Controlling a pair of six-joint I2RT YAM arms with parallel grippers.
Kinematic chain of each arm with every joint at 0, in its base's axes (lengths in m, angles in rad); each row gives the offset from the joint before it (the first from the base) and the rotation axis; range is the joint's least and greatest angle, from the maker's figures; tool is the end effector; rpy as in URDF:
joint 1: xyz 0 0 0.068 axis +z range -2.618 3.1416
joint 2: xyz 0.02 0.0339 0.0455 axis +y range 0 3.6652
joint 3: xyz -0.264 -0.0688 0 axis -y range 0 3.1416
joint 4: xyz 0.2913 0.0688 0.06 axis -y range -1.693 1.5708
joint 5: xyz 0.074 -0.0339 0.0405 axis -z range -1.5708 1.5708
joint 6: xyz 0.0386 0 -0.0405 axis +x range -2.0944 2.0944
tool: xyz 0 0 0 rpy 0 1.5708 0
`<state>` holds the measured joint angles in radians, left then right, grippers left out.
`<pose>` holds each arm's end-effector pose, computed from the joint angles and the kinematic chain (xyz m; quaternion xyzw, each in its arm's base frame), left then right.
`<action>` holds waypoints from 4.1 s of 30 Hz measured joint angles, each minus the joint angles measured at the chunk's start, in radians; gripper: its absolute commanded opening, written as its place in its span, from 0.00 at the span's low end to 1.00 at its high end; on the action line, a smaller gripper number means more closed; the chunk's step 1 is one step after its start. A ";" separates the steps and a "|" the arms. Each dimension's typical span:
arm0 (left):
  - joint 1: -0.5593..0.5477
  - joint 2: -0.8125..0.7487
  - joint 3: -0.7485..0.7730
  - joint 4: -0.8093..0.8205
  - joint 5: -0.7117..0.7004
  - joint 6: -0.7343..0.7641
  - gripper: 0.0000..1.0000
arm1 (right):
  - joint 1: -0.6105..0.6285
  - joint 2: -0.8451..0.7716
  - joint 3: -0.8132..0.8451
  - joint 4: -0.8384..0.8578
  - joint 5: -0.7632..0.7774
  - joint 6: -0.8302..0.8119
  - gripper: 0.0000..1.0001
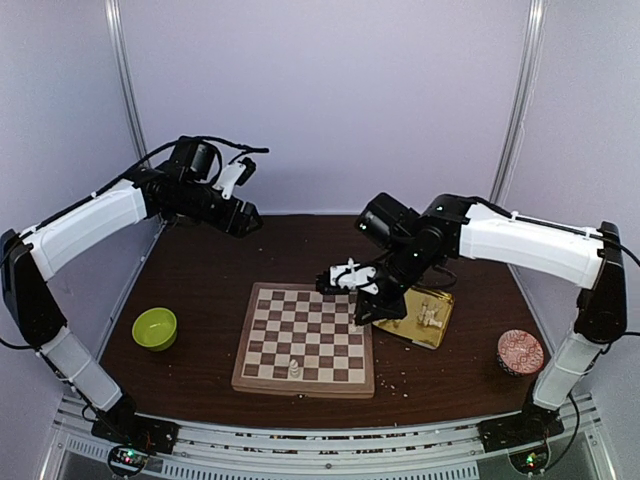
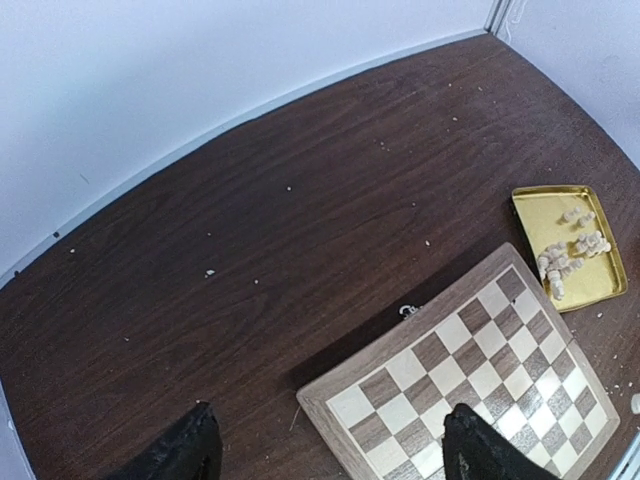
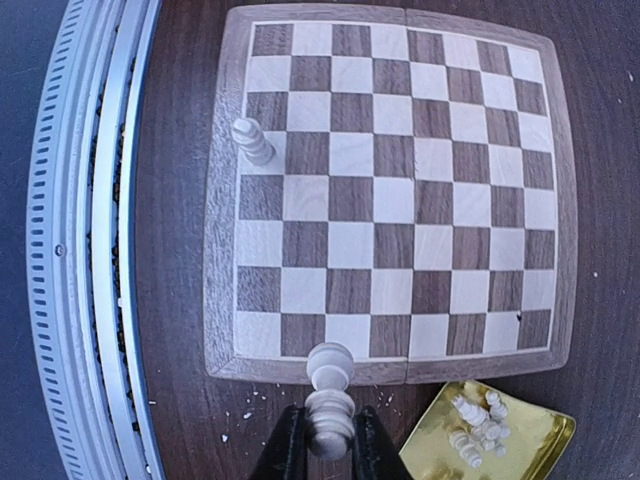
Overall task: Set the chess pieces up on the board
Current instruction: Place the king on e1, then pick up the bishop from the storage box.
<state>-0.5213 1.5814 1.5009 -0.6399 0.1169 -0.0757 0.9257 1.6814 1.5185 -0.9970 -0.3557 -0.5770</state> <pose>0.3467 -0.2043 0.3398 0.2244 0.8816 -0.1720 0.3779 0.2240 0.3200 0.2868 -0.6841 0.6795 0.2054 0.1677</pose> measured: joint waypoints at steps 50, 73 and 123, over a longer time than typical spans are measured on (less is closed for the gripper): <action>0.058 -0.211 -0.138 0.027 -0.087 0.034 0.79 | 0.207 0.466 0.372 -0.133 0.035 0.086 0.03; 0.058 -0.212 -0.138 0.027 -0.087 0.034 0.79 | 0.207 0.515 0.406 -0.129 0.035 0.095 0.05; 0.058 -0.206 -0.144 0.026 -0.071 0.034 0.80 | -0.204 0.038 -0.048 -0.004 0.062 0.118 0.31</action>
<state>-0.4637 1.3758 1.3567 -0.6140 0.0460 -0.0422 0.7219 1.7191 1.4700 -1.0008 -0.2935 -0.4591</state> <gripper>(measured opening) 0.795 0.323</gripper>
